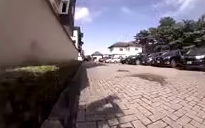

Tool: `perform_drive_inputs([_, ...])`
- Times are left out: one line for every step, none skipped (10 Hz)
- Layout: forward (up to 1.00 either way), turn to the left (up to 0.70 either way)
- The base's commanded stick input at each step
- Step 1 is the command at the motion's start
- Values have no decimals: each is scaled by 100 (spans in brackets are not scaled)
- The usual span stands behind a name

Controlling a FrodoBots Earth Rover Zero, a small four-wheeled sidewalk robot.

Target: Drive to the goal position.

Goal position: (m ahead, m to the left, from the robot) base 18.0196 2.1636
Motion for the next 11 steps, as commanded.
perform_drive_inputs([69, 3])
perform_drive_inputs([69, 3])
perform_drive_inputs([69, 3])
perform_drive_inputs([69, 3])
perform_drive_inputs([69, 3])
perform_drive_inputs([69, 3])
perform_drive_inputs([69, 3])
perform_drive_inputs([69, 3])
perform_drive_inputs([69, 3])
perform_drive_inputs([69, 3])
perform_drive_inputs([69, 3])
